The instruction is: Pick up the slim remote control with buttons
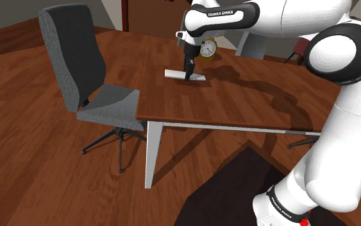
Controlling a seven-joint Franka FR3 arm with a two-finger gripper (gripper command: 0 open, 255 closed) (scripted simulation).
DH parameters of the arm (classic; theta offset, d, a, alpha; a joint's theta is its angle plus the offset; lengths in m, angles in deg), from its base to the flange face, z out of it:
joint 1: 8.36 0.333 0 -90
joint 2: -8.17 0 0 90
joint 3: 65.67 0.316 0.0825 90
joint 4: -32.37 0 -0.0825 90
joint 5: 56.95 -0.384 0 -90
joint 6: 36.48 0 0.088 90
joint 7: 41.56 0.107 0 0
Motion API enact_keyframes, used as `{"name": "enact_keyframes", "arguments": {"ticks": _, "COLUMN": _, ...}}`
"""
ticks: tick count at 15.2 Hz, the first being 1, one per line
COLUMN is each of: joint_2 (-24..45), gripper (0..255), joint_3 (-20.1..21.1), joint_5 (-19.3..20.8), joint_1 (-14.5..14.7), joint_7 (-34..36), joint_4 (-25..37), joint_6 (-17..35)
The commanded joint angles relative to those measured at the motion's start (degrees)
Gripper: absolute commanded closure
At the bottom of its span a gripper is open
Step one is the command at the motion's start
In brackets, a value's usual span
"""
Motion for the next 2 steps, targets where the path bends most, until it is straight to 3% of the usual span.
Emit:
{"name": "enact_keyframes", "arguments": {"ticks": 1, "joint_2": -0.07, "gripper": 255, "joint_3": -0.02, "joint_5": 0.04, "joint_1": -0.02, "joint_7": 0.04, "joint_4": 0.98, "joint_6": -1.06}}
{"name": "enact_keyframes", "arguments": {"ticks": 2, "joint_2": -0.06, "gripper": 255, "joint_3": -0.02, "joint_5": 0.03, "joint_1": -0.02, "joint_7": 0.03, "joint_4": 0.99, "joint_6": -1.06}}
